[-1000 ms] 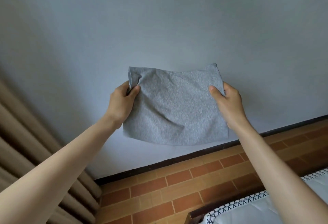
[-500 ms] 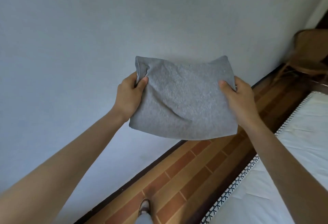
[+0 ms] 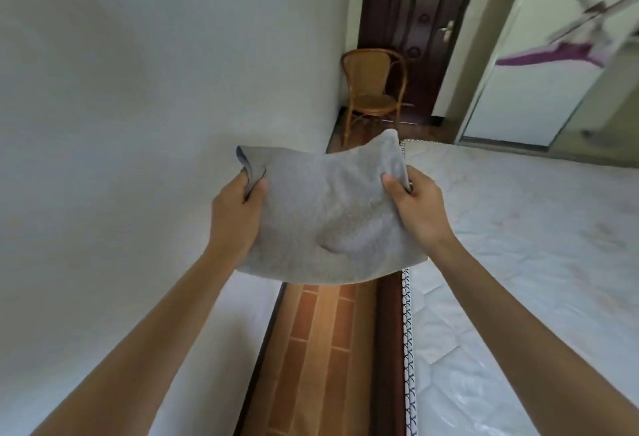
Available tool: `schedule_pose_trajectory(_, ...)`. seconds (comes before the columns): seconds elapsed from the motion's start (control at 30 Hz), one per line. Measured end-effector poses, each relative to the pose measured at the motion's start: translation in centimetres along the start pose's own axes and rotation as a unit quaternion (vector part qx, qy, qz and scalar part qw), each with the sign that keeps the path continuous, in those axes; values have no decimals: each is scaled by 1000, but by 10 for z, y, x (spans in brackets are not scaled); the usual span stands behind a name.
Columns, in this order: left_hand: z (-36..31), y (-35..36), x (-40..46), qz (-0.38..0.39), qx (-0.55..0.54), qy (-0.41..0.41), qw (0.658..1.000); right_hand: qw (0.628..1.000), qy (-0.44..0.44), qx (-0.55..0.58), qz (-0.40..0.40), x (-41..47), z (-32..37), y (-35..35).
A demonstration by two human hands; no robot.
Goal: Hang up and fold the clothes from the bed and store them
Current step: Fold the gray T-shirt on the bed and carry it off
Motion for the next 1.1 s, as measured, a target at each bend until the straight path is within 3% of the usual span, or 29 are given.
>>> schedule_pose_trajectory(0.3,-34,123,101,129,-49,66,988,989,67,-29,-129,49,-58,-65)
schedule_pose_trajectory(0.5,-50,195,178,140,-41,94,985,984,77,-28,-160,130,-110,-79)
schedule_pose_trajectory(0.7,-108,281,274,141,-47,118,982,980,67,-27,-186,247,-148,-120)
schedule_pose_trajectory(0.87,-138,328,343,125,-49,128,983,981,48,-33,-183,340,-162,-144)
schedule_pose_trajectory(1.1,-132,393,433,129,-45,108,985,985,60,-25,-158,446,-218,-125)
Point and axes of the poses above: each hand's wrist, its own x-axis towards the middle knuckle, its own y-axis out of the palm, z = x × y, the point moved 10 cm from there along x, towards the middle knuckle, and after that the axes turned 5 degrees about -y, right-handed, at the moved point
